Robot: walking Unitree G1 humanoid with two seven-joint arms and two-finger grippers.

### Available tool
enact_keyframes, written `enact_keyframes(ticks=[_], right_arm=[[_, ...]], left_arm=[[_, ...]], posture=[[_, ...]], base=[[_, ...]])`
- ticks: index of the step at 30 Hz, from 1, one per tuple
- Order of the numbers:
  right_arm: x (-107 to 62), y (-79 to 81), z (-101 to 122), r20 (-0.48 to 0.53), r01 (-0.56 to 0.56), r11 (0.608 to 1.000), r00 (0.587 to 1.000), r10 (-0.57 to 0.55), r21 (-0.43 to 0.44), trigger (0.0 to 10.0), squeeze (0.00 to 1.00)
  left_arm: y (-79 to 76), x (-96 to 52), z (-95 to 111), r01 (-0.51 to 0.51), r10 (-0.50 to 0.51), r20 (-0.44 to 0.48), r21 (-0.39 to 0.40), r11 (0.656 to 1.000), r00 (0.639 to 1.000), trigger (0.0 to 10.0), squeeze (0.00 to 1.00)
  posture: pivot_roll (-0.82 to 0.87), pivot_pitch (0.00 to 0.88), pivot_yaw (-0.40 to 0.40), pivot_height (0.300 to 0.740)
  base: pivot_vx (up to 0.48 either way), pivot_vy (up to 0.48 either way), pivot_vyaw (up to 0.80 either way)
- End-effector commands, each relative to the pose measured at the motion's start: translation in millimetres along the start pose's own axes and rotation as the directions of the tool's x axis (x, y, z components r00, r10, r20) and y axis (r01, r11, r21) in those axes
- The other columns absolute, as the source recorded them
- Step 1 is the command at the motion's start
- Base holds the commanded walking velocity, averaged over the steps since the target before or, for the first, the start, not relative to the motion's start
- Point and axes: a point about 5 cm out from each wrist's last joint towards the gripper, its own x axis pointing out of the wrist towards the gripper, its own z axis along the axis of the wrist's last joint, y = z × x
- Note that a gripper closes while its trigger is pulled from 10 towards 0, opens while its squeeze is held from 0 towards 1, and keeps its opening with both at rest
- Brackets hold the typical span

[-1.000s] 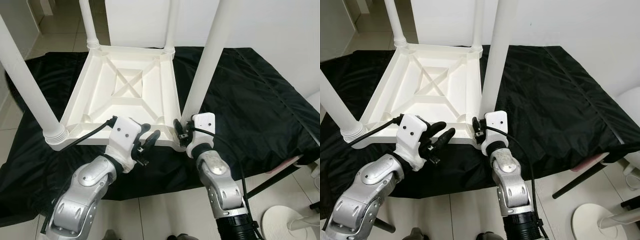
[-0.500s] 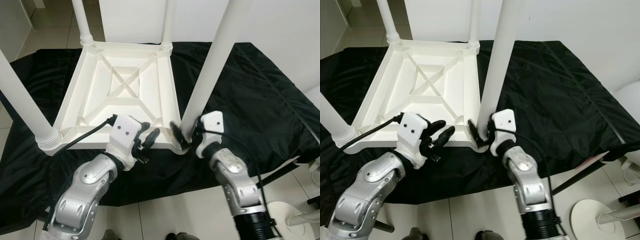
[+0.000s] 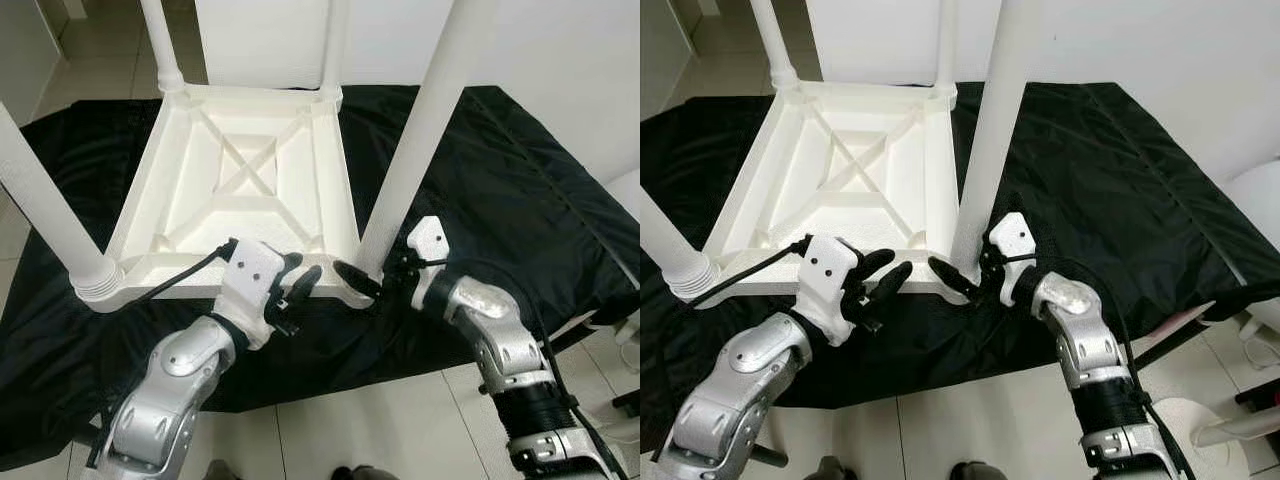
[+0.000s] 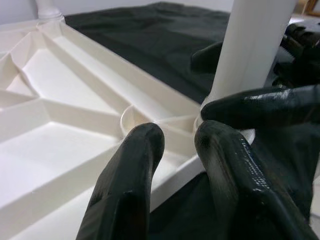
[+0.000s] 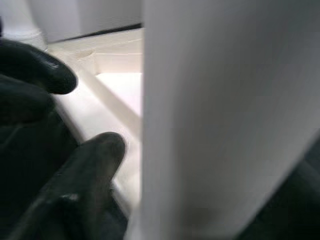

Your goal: Building children table

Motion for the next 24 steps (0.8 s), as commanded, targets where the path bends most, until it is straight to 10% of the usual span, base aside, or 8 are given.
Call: enact_keyframes(ticks=[1, 11, 12, 24], right_arm=[[-1.0, -2.7, -4.5, -0.012, -0.02, 1.0, 1.0, 0.02, -0.011, 0.0, 0.0], [-4.1, -3.4, -16.8, -0.034, -0.056, 0.998, 0.998, 0.056, 0.007, 0.0, 0.0], [-4.2, -3.8, -17.5, -0.034, -0.055, 0.998, 0.998, 0.055, 0.014, 10.0, 0.0], [1.9, 13.0, -14.6, 0.005, 0.198, 0.979, 0.98, -0.199, 0.057, 10.0, 0.0]], left_arm=[[1.3, -0.6, -9.0, -0.014, 0.014, -0.026, 0.012, 1.0, 1.0, 10.0, 0.0], [-3.5, -1.3, -18.1, -0.035, 0.036, -0.057, 0.011, 0.999, 0.998, 10.0, 0.0], [-3.6, -1.2, -18.4, -0.037, 0.038, -0.056, 0.015, 0.999, 0.998, 10.0, 0.0], [-0.8, 0.3, -15.2, -0.079, 0.079, -0.02, 0.02, 0.997, 0.997, 10.0, 0.0]], posture=[[0.0, 0.115, -0.033, 0.74], [0.0, 0.122, -0.026, 0.74], [0.0, 0.122, -0.026, 0.74], [-0.01, 0.134, -0.04, 0.74]], base=[[0.0, 0.0, 0.0], [0.0, 0.0, 0.0], [0.0, 0.0, 0.0], [0.0, 0.0, 0.0]])
